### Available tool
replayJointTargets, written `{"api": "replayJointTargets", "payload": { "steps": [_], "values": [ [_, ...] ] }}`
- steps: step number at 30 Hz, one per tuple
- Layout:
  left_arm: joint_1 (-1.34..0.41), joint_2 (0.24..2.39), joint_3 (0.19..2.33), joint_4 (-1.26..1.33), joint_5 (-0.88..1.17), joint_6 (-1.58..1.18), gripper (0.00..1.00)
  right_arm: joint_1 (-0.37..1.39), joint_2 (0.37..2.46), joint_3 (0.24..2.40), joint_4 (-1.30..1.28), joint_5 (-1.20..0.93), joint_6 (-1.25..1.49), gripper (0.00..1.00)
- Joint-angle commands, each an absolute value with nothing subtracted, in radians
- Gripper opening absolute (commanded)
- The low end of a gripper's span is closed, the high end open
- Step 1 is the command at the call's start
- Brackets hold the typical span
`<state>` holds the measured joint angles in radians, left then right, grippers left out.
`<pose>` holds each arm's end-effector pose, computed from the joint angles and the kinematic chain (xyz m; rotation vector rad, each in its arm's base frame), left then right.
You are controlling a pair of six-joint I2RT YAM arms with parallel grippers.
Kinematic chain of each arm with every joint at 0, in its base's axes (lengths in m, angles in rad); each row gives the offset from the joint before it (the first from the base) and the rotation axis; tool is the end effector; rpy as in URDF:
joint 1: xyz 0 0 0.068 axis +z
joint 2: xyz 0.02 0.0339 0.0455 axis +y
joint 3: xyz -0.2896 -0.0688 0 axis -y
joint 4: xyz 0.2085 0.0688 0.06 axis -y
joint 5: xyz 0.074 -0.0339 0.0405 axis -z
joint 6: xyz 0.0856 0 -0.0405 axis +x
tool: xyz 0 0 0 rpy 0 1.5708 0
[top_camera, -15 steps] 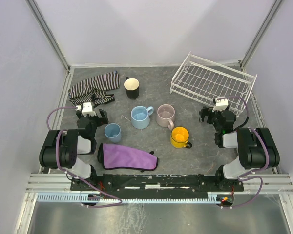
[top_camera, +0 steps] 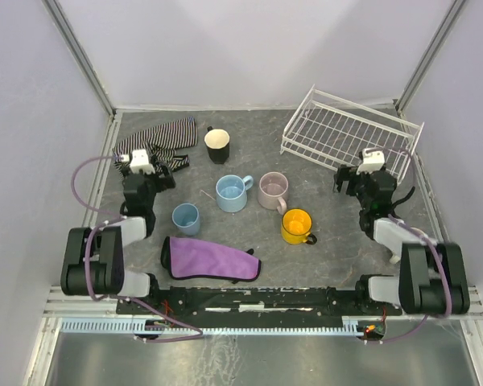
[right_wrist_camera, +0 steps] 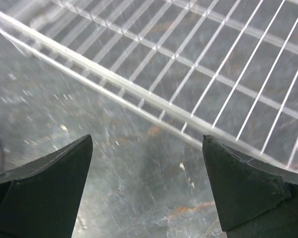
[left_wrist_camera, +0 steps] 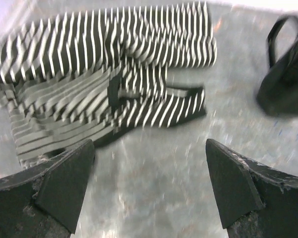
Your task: Load the cups into the dish rack
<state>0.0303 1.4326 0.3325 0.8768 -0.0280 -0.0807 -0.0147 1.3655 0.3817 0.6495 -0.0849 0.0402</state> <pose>0.2835 0.0110 0.2064 -0.1195 1.7900 -0.0110 0.2769 0.0032 0.2044 -0.0052 1.9050 0.0981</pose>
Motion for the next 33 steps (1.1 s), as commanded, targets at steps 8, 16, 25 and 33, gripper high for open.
{"api": "replayJointTargets", "payload": {
  "steps": [8, 16, 25, 33],
  "values": [
    [0.026, 1.083, 0.630, 0.282, 0.024, -0.110, 0.99, 0.000, 1.015, 0.645, 0.039, -0.054, 0.221, 0.99],
    [-0.004, 1.179, 0.976, -0.076, 0.083, -0.251, 0.99, 0.019, 1.305, 1.172, -0.516, -0.081, 0.274, 0.97],
    [-0.100, 1.254, 1.150, -0.136, 0.119, -0.341, 0.99, 0.100, 1.683, 1.591, -0.843, -0.200, 0.308, 0.93],
    [-0.141, 1.272, 1.147, -0.156, 0.116, -0.369, 0.99, 0.229, 1.837, 1.728, -0.723, -0.148, 0.439, 0.90]
  ]
}}
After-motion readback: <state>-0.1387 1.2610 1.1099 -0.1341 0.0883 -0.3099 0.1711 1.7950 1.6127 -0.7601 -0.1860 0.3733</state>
